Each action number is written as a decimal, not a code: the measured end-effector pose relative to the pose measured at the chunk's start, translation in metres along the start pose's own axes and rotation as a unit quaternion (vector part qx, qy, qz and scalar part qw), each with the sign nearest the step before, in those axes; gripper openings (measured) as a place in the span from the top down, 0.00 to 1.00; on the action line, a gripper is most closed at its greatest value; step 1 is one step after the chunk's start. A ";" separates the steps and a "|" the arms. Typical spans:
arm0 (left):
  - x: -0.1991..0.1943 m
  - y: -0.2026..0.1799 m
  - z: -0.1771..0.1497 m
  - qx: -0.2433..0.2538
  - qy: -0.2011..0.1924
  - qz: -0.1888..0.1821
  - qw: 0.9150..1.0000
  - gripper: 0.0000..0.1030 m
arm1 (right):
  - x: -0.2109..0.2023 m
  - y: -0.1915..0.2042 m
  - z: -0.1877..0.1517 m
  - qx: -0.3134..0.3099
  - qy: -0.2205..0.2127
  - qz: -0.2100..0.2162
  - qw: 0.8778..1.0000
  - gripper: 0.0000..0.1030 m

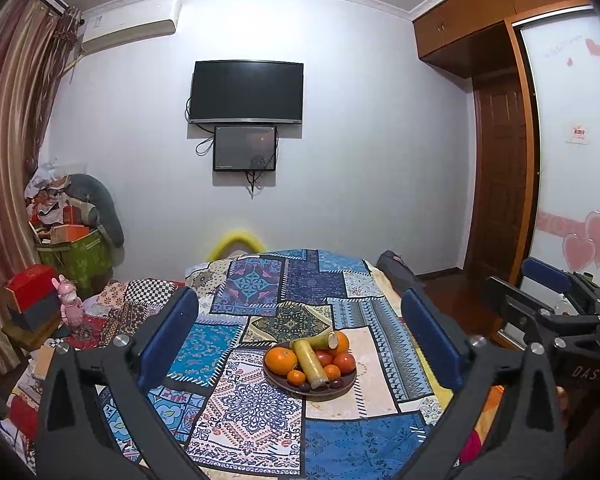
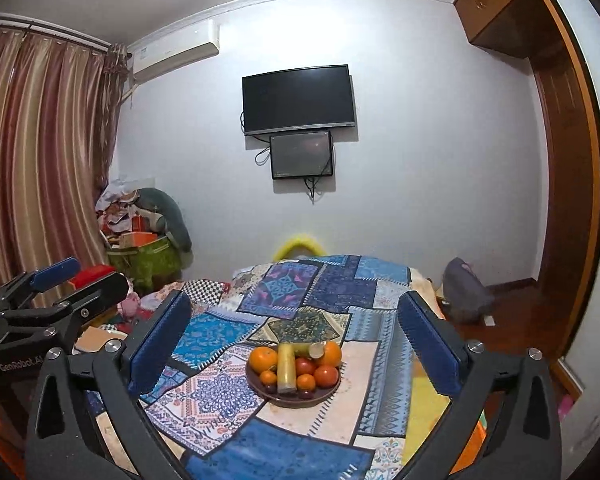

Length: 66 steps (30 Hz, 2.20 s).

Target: Organize fruits

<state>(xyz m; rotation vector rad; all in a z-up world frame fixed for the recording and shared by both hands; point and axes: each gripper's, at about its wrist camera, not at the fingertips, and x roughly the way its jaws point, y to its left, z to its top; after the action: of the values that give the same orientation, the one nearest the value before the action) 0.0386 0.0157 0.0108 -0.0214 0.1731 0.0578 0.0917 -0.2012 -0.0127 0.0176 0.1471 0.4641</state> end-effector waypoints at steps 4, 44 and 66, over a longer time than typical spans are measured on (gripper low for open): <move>0.000 0.000 0.000 0.001 0.000 0.000 1.000 0.00 | -0.002 0.000 0.001 0.000 -0.001 0.001 1.000 0.00; -0.001 -0.003 0.004 0.002 -0.005 -0.005 1.000 0.00 | -0.007 -0.002 0.007 0.013 -0.007 0.005 1.000 0.00; 0.003 -0.003 0.004 -0.005 0.007 -0.022 1.000 0.00 | -0.007 0.001 0.009 0.023 -0.004 0.008 1.000 0.00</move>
<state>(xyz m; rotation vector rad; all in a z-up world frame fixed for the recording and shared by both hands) 0.0423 0.0129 0.0141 -0.0349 0.1872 0.0149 0.0868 -0.2030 -0.0025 0.0664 0.1490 0.4768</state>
